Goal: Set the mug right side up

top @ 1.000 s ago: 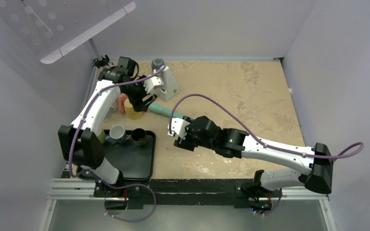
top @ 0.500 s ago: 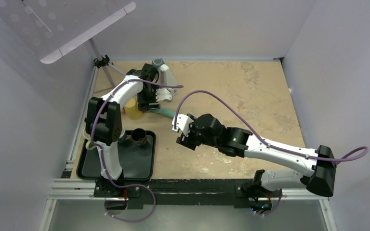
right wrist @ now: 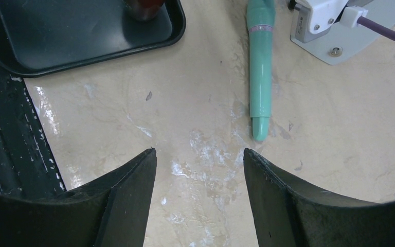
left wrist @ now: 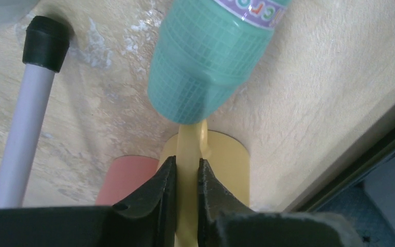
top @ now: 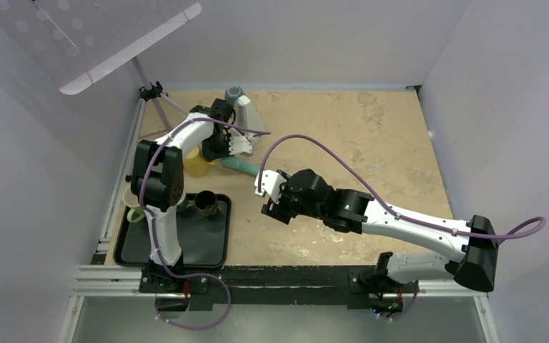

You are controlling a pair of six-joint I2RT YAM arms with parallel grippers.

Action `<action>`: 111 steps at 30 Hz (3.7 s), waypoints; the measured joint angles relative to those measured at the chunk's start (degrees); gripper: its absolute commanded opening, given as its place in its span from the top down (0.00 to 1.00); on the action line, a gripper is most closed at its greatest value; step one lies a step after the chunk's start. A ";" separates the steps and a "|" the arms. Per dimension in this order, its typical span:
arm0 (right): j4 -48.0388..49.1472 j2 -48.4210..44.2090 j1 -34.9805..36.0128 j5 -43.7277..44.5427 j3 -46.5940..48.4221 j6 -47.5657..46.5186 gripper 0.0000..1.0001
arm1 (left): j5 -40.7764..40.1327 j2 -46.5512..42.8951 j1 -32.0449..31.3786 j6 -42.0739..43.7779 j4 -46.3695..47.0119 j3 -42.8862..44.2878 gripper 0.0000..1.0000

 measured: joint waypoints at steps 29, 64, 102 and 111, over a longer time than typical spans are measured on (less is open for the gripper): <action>31.32 0.96 -23.06 -22.95 -1.38 38.47 0.15 | 34.01 -21.18 1.66 -49.35 -7.65 19.71 1.00; -7.15 11.37 -10.12 -6.54 16.41 -2.75 1.00 | 46.38 -25.59 0.48 -67.23 6.69 14.62 0.20; -30.47 27.15 4.87 9.35 28.37 -19.06 1.00 | 18.16 -25.00 -25.90 -39.69 6.12 -8.83 1.00; -26.40 27.08 5.55 11.87 25.38 -16.55 0.52 | 18.14 -24.24 -24.55 -41.46 8.61 -11.54 1.00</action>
